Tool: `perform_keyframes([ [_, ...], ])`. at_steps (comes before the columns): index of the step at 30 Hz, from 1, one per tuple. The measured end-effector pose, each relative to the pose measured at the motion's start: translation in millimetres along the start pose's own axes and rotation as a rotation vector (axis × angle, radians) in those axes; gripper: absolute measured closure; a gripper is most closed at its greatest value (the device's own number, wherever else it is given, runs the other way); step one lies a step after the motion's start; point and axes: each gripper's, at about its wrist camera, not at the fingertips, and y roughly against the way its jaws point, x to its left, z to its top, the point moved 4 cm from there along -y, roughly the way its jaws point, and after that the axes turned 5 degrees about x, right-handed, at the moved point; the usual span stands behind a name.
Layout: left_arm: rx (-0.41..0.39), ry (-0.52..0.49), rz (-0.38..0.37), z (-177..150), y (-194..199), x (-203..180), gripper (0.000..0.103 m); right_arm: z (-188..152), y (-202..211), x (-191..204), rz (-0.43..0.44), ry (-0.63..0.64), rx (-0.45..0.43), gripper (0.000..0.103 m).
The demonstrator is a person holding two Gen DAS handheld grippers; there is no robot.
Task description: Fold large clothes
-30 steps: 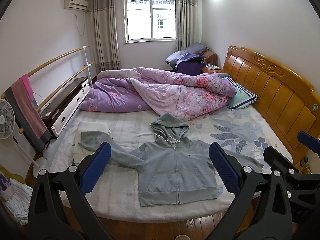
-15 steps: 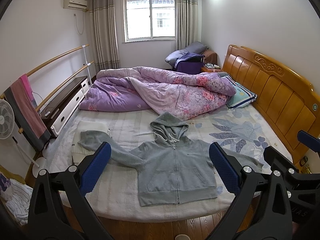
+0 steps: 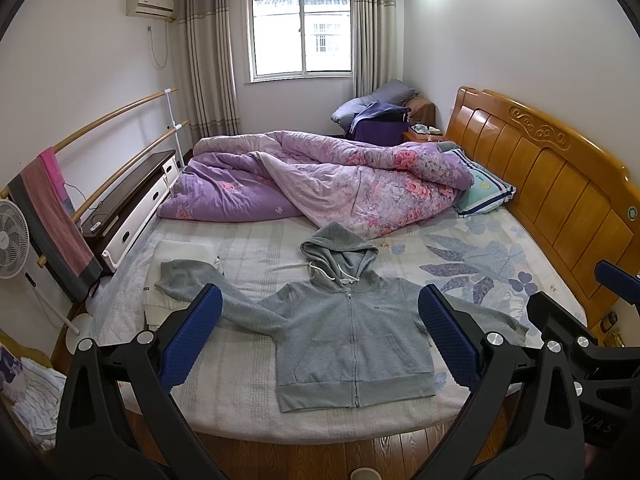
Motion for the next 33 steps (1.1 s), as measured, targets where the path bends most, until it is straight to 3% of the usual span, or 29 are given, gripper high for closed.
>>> perform_keyframes([
  [20, 0.026, 0.006, 0.003, -1, -18, -1, 0.005, -9, -3, -2, 0.007, 0.003, 0.016, 0.007],
  [33, 0.042, 0.004, 0.009, -2, -25, -3, 0.005, -2, -28, -18, 0.025, 0.003, 0.046, 0.007],
])
